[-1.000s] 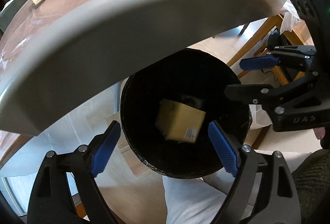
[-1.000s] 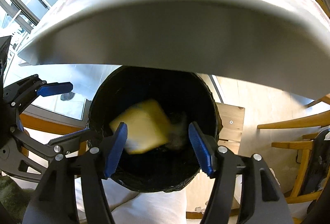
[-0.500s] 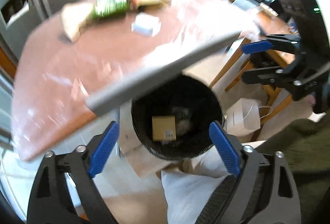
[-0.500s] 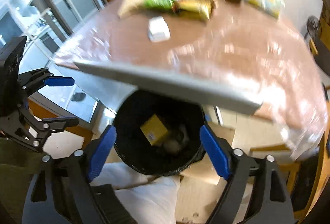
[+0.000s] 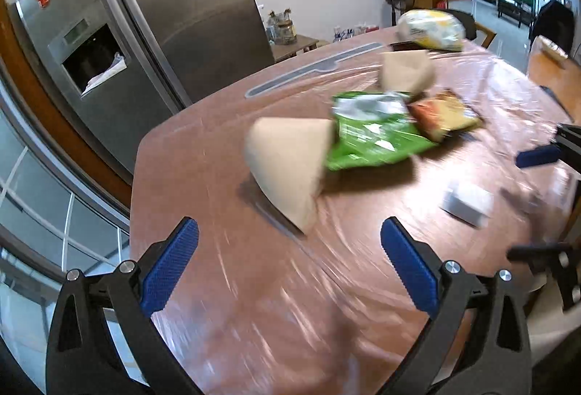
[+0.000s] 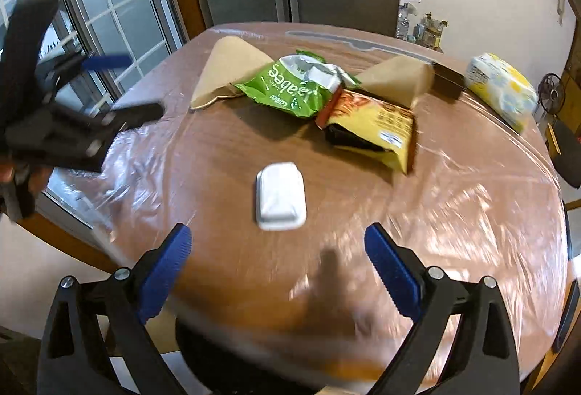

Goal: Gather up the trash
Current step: 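Raise both open tools back toward the table, then grasp the brown paper cone with the left tool while the right tool grasps the white box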

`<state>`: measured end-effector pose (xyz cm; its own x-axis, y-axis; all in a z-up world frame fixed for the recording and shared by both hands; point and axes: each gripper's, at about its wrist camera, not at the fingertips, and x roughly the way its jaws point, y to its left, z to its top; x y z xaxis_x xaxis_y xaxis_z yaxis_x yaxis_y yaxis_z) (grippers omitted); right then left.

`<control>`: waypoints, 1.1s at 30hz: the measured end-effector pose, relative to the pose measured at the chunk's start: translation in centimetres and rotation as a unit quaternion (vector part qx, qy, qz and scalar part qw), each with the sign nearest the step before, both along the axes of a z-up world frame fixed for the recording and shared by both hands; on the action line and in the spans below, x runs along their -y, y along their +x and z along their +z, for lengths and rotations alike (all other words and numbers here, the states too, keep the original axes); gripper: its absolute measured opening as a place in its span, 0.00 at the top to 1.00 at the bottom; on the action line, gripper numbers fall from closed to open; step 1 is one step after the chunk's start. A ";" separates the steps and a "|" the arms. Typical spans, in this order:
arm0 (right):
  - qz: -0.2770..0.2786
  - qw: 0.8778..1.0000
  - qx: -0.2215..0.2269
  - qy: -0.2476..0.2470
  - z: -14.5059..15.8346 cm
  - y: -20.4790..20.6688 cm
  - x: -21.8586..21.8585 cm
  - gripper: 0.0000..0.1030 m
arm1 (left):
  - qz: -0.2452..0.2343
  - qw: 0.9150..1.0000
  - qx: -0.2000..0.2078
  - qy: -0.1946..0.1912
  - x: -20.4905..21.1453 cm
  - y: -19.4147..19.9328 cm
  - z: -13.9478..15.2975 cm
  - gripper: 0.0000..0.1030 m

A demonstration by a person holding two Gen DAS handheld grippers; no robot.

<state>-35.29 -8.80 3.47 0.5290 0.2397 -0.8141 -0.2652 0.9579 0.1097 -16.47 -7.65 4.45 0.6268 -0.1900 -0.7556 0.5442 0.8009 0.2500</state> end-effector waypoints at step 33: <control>0.016 1.000 -0.022 0.005 -0.9 2.5 -0.5 0.72 | -0.078 0.992 -0.098 -0.011 -0.4 6.9 -3.5 0.30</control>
<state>-32.82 -8.28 2.53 0.4841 0.2636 -0.8344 -0.2908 0.9478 0.1307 -9.55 -7.26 0.96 0.4290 -0.2907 -0.8552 0.6986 0.7069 0.1102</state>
